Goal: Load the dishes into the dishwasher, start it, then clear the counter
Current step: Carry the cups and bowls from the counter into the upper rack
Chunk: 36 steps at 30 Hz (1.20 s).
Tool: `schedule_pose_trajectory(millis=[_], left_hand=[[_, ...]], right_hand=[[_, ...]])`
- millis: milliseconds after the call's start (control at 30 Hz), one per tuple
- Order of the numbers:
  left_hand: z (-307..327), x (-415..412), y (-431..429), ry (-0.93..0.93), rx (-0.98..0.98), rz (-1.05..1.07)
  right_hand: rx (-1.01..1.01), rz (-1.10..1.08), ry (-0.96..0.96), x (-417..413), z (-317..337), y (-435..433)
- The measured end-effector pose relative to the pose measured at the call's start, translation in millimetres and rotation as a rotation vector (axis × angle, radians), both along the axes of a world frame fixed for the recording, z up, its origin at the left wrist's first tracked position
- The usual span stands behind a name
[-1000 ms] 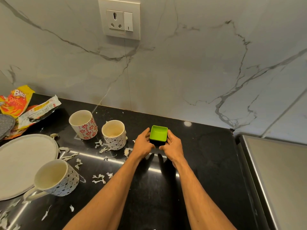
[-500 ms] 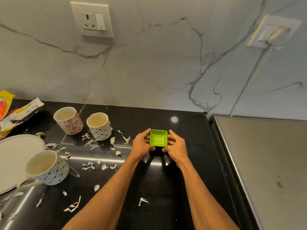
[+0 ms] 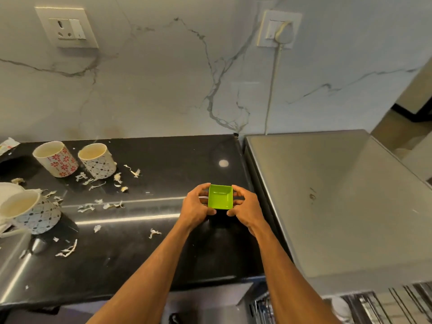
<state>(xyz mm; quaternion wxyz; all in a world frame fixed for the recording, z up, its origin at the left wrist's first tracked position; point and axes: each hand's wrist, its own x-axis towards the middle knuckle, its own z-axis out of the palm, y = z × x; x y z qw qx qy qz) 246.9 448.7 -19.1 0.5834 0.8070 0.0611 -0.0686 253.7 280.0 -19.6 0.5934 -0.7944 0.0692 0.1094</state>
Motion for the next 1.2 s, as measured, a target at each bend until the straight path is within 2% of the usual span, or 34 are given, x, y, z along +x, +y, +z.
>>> schedule_pose_trajectory(millis=[300,733,1000,1200], left_hand=[[-6.3,-50.7,-96.4,0.006,-0.011,-0.208],[-18.2,-103.0,-222.5,-0.006,-0.015,-0.659],[-27.5,-147.4,-288.5,-0.036,0.066,-0.932],[-35.5,-161.5,-344.2,-0.031,0.138,-1.065]], right_hand=[[0.025,-0.176,-0.033,-81.3,-5.3,-97.0],[0.039,-0.619,-0.019,-209.4,-2.3,-194.3],[0.018,-0.852,-0.024,-283.9,-19.1,-232.4],[0.078,-0.921,-0.038,-311.7,-29.3,-270.5]])
